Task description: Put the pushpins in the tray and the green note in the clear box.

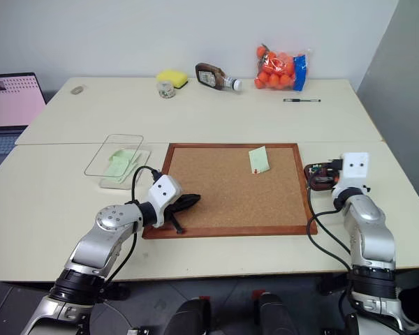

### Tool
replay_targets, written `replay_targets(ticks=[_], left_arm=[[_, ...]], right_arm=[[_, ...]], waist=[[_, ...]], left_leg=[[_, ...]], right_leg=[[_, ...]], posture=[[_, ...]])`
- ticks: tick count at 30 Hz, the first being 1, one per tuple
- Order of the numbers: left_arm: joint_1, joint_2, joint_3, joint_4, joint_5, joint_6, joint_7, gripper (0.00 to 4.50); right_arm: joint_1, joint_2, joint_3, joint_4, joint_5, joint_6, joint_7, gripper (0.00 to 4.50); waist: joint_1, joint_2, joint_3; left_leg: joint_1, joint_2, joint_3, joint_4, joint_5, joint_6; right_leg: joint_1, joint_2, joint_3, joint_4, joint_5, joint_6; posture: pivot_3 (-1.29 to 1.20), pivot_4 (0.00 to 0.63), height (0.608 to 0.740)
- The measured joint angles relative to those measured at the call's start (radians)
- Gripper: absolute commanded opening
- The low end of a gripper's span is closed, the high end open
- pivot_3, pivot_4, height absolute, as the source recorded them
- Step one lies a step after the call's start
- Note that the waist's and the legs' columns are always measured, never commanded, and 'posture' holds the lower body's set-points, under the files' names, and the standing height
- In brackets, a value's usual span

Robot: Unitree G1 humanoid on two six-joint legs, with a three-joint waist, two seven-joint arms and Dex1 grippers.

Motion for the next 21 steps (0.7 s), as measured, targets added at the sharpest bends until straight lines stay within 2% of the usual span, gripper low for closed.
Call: replay_targets(ticks=[7, 11, 13, 21], left_arm=[[-0.005, -0.005, -0.003, 0.002, 0.003, 0.001, -0.004, 0.0], [-0.005, -0.005, -0.003, 0.001, 0.003, 0.001, -0.004, 0.0], [-0.005, -0.005, -0.003, 0.0, 0.003, 0.002, -0.004, 0.0], [-0.005, -0.005, -0.002, -0.002, 0.003, 0.006, -0.004, 0.0]], right_arm=[[-0.023, 0.001, 0.009, 0.098, -0.001, 0.001, -0.002, 0.03], [-0.046, 0.001, 0.012, 0.129, -0.003, -0.008, -0.002, 0.56], [-0.055, 0.002, 0.012, 0.151, -0.01, -0.022, -0.001, 1.11], [-0.055, 0.002, 0.013, 0.164, -0.02, -0.024, 0.002, 2.62]], waist=[[0.002, 0.0, 0.0], [0.002, 0.0, 0.0], [0.002, 0.0, 0.0], [0.002, 0.0, 0.0]], left_leg=[[-0.001, -0.001, 0.0, 0.0, 0.0, 0.0], [-0.001, -0.001, 0.0, 0.0, 0.0, 0.0], [-0.001, -0.001, 0.0, 0.0, 0.0, 0.0], [-0.001, 0.0, 0.0, 0.0, 0.0, 0.0]], right_leg=[[0.0, 0.0, 0.0, 0.0, 0.0, 0.0], [0.0, 0.0, 0.0, 0.0, 0.0, 0.0], [0.0, 0.0, 0.0, 0.0, 0.0, 0.0], [0.0, 0.0, 0.0, 0.0, 0.0, 0.0]], posture=[[0.0, 0.15, 0.74], [0.0, 0.15, 0.74], [0.0, 0.15, 0.74], [0.0, 0.15, 0.74]])
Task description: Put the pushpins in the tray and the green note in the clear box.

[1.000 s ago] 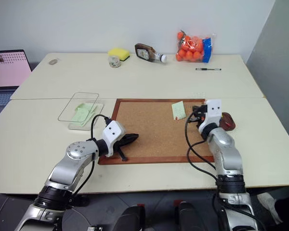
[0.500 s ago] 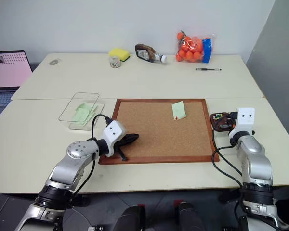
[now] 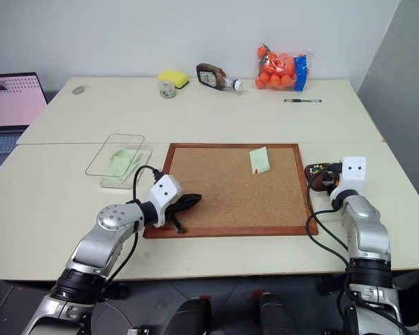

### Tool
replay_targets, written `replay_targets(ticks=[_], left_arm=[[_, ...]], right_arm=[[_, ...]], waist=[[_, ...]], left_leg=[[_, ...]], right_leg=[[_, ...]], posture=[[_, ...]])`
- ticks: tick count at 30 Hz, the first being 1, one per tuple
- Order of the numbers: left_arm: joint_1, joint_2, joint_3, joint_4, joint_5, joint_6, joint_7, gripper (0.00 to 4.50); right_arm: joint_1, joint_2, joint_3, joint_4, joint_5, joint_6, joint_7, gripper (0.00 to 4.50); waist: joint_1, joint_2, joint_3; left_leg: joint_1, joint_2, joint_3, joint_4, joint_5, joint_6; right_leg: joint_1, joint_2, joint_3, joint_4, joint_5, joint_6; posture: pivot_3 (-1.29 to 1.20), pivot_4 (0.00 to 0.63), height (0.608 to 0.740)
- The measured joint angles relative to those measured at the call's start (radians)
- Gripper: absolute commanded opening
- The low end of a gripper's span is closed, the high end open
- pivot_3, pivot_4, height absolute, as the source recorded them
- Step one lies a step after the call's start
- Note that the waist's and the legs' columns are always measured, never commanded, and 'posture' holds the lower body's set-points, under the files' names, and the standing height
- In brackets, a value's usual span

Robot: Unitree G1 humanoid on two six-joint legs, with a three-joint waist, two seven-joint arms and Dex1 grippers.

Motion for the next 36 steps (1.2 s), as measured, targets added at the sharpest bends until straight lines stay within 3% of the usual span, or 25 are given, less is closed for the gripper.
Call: replay_targets(ticks=[4, 9, 17, 25, 33, 36], left_arm=[[0.0, 0.0, 0.0, 0.0, 0.0, 0.0, 0.0, 0.0], [0.001, 0.0, 0.001, 0.003, 0.001, -0.007, -0.001, 0.0], [-0.003, 0.002, 0.0, 0.012, 0.002, -0.016, -0.004, 0.0], [-0.01, -0.002, -0.001, 0.021, 0.002, -0.018, -0.01, 0.0], [-0.006, -0.005, 0.001, 0.016, 0.002, -0.016, -0.009, 0.0], [-0.006, -0.005, 0.001, 0.014, 0.002, -0.016, -0.009, 0.0]], right_arm=[[0.0, 0.001, 0.0, 0.0, 0.0, -0.003, 0.003, 3.5], [0.04, 0.017, 0.014, -0.13, 0.043, -0.006, 0.058, 3.5], [0.05, 0.084, 0.218, -0.277, 0.07, -0.005, 0.164, 3.5], [-0.071, 0.152, 0.329, -0.061, -0.018, -0.062, 0.159, 3.5], [-0.153, 0.176, 0.35, 0.118, -0.067, -0.137, 0.177, 3.5], [-0.173, 0.184, 0.35, 0.162, -0.079, -0.155, 0.176, 3.02]], waist=[[0.0, 0.0, 0.0], [0.0, 0.0, 0.0], [0.0, 0.0, 0.0], [0.0, 0.0, 0.0], [0.0, 0.0, 0.0], [0.0, 0.0, 0.0]], left_leg=[[0.0, 0.0, 0.0, 0.0, 0.0, 0.0], [0.0, 0.0, 0.0, 0.0, 0.0, 0.0], [0.0, 0.0, -0.001, 0.0, 0.0, 0.0], [0.0, 0.0, -0.001, 0.0, 0.0, 0.0], [0.0, 0.001, -0.001, 0.0, 0.0, 0.0], [0.0, 0.0, -0.001, 0.0, 0.0, 0.0]], right_leg=[[0.0, 0.0, 0.0, 0.0, 0.0, 0.0], [0.0, 0.0, 0.0, 0.0, 0.0, 0.0], [0.0, 0.0, -0.001, 0.0, 0.0, 0.0], [0.0, 0.0, -0.001, 0.0, 0.0, 0.0], [0.0, 0.0, -0.001, 0.0, 0.0, 0.0], [0.0, 0.0, -0.001, 0.0, 0.0, 0.0]], posture=[[0.0, 0.15, 0.74], [0.0, 0.15, 0.74], [0.0, 0.15, 0.74], [0.0, 0.15, 0.74], [0.0, 0.15, 0.74], [0.0, 0.15, 0.74]])
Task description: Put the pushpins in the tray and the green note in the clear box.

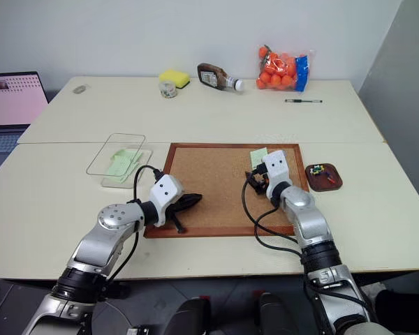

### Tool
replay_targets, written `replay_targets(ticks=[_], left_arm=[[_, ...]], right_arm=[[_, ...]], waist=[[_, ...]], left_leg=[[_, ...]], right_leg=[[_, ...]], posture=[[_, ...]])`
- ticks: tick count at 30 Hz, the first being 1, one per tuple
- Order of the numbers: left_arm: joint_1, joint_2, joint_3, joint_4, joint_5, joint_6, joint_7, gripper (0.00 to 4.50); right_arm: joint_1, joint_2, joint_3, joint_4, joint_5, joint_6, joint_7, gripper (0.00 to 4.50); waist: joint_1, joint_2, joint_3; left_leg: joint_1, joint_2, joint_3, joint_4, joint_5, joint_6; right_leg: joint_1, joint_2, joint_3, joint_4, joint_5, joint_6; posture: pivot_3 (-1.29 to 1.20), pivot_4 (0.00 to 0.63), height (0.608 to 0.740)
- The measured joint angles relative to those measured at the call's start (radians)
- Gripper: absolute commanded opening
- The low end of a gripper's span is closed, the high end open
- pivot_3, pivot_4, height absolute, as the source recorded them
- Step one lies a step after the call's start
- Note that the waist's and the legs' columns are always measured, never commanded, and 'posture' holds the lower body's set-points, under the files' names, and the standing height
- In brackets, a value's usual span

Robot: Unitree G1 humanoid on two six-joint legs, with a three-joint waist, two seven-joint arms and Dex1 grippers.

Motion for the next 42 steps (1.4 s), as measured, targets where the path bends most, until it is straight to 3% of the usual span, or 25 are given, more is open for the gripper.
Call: replay_targets(ticks=[15, 26, 39, 40, 42], left_arm=[[0.004, 0.0, -0.001, -0.007, 0.0, 0.004, 0.009, 0.0], [0.007, 0.0, 0.0, -0.013, 0.0, 0.005, 0.012, 0.0], [0.005, -0.023, 0.011, -0.009, -0.008, 0.014, 0.021, 0.0], [0.003, -0.033, 0.021, -0.004, -0.024, 0.027, 0.021, 0.37], [-0.011, -0.059, 0.048, 0.012, -0.07, 0.063, 0.015, 0.64]], right_arm=[[-0.019, 0.002, 0.0, 0.078, -0.032, -0.041, 0.001, 0.07], [0.0, 0.016, -0.025, 0.054, -0.007, -0.091, 0.006, 0.07], [0.038, 0.014, -0.069, -0.167, 0.052, -0.095, 0.051, 0.07], [0.049, 0.003, -0.062, -0.202, 0.062, -0.074, 0.068, 0.0], [0.066, -0.009, -0.055, -0.259, 0.079, -0.041, 0.09, 0.0]], waist=[[0.0, 0.0, 0.0], [0.0, 0.0, 0.0], [0.003, 0.0, 0.0], [0.003, 0.0, 0.0], [0.004, 0.0, 0.001]], left_leg=[[0.0, 0.0, 0.0, 0.0, 0.0, 0.0], [0.0, 0.0, 0.0, 0.0, 0.0, 0.0], [-0.001, 0.0, 0.0, 0.0, 0.0, 0.0], [-0.001, 0.0, 0.0, 0.0, 0.0, 0.0], [-0.001, 0.0, -0.001, 0.001, 0.0, 0.0]], right_leg=[[0.0, 0.0, 0.0, 0.0, 0.0, 0.0], [0.0, 0.0, 0.0, 0.0, 0.0, 0.0], [0.0, 0.0, 0.0, 0.0, 0.0, 0.0], [0.0, 0.0, 0.0, 0.0, 0.0, 0.0], [0.0, 0.0, -0.001, 0.0, 0.0, 0.0]], posture=[[0.0, 0.15, 0.74], [0.0, 0.15, 0.74], [0.0, 0.15, 0.74], [0.0, 0.15, 0.74], [0.0, 0.15, 0.74]])
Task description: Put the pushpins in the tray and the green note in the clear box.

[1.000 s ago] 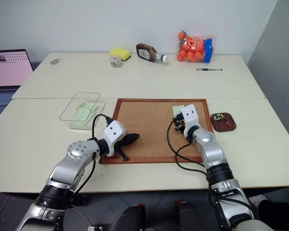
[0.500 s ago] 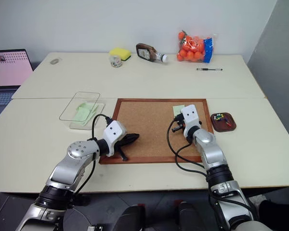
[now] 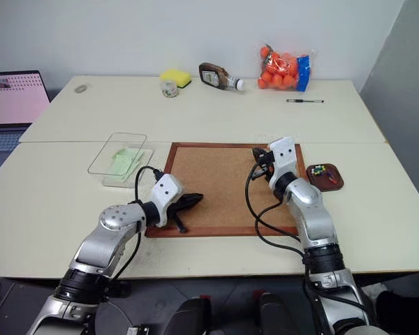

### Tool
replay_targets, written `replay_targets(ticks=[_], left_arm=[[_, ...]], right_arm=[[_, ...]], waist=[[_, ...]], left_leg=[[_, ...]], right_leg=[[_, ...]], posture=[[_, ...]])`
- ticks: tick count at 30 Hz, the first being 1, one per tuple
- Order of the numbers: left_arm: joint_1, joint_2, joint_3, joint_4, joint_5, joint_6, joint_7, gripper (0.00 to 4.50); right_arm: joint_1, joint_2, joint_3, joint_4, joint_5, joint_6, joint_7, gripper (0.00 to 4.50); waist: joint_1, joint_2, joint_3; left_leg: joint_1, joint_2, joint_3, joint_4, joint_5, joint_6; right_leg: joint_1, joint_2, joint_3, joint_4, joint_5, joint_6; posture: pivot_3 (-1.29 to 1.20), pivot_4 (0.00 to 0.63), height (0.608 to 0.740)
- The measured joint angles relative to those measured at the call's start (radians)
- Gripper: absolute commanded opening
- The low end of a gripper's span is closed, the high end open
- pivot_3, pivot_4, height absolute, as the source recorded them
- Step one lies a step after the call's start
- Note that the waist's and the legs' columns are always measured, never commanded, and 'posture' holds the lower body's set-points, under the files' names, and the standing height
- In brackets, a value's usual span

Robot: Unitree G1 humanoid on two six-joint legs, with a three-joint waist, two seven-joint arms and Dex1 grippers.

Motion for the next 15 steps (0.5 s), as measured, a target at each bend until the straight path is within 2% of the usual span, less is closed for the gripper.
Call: replay_targets(ticks=[6, 11, 15], left_arm=[[-0.089, -0.018, 0.062, -0.033, -0.156, 0.077, -0.084, 2.02], [-0.115, 0.012, 0.051, -0.017, -0.152, 0.043, -0.146, 3.03], [-0.178, 0.01, 0.038, 0.068, -0.097, -0.061, -0.142, 3.91]], right_arm=[[0.031, -0.029, 0.027, -0.118, 0.036, 0.095, 0.049, 0.0], [0.04, -0.045, 0.039, -0.161, 0.047, 0.15, 0.069, 0.0], [0.04, -0.047, 0.056, -0.201, 0.073, 0.191, 0.089, 0.0]], waist=[[-0.001, -0.001, 0.001], [-0.004, -0.001, 0.001], [-0.002, -0.002, 0.001]], left_leg=[[-0.001, 0.0, -0.001, -0.001, 0.0, 0.0], [0.0, 0.0, -0.001, -0.001, 0.0, 0.0], [-0.001, 0.0, -0.001, 0.0, 0.0, 0.0]], right_leg=[[0.0, 0.001, -0.001, 0.0, 0.0, 0.0], [-0.001, 0.001, -0.001, 0.0, 0.0, 0.0], [0.0, 0.001, -0.001, 0.0, 0.0, 0.0]], posture=[[0.0, 0.15, 0.74], [0.0, 0.15, 0.74], [0.0, 0.15, 0.74]])
